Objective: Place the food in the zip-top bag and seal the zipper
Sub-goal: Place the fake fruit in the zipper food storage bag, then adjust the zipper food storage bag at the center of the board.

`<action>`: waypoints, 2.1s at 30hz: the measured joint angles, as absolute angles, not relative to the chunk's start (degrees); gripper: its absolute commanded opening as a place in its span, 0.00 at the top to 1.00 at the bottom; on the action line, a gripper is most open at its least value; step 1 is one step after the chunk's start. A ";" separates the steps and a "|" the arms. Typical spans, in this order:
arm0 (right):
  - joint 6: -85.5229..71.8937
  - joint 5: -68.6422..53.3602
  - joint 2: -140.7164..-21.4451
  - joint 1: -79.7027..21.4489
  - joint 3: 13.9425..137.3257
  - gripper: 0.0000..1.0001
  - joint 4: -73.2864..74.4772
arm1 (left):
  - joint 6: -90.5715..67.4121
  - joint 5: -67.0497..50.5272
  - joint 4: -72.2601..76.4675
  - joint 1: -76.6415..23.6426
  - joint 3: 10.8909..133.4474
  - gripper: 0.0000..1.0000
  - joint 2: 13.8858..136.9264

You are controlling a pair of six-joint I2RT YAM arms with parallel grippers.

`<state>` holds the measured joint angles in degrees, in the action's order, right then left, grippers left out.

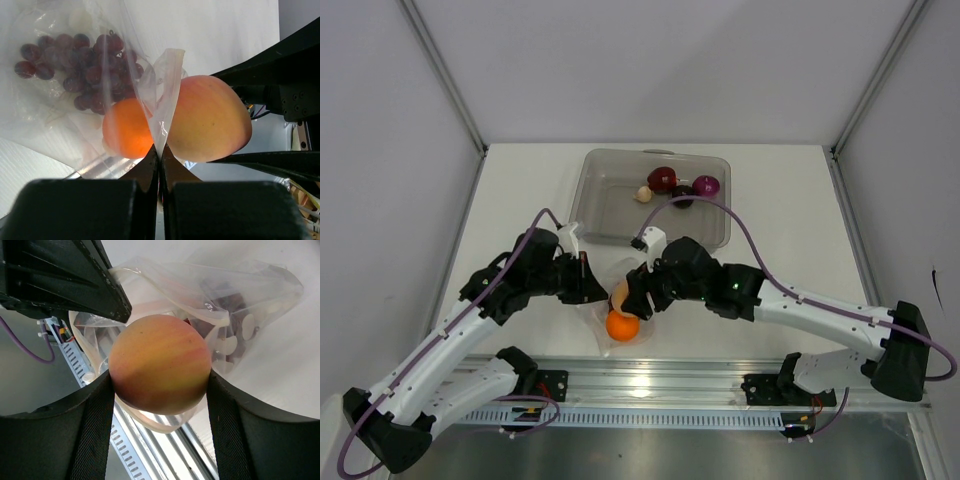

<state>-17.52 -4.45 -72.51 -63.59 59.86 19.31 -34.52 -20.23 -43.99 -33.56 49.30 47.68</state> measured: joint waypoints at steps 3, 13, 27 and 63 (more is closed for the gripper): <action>-18.00 -4.47 -72.95 -64.42 59.83 0.76 18.22 | -34.52 -20.21 -43.90 -33.56 49.30 1.00 47.70; -17.98 -2.79 -72.27 -69.41 59.83 0.75 18.44 | -34.57 -20.25 -43.55 -33.56 49.78 0.99 48.86; -16.60 6.55 -83.29 -67.18 62.85 0.20 18.13 | -34.59 -20.75 -43.42 -33.43 50.13 1.00 48.18; -38.04 -4.01 -66.26 -59.05 43.68 0.49 14.17 | -34.98 -21.47 -42.63 -33.39 50.48 0.99 49.36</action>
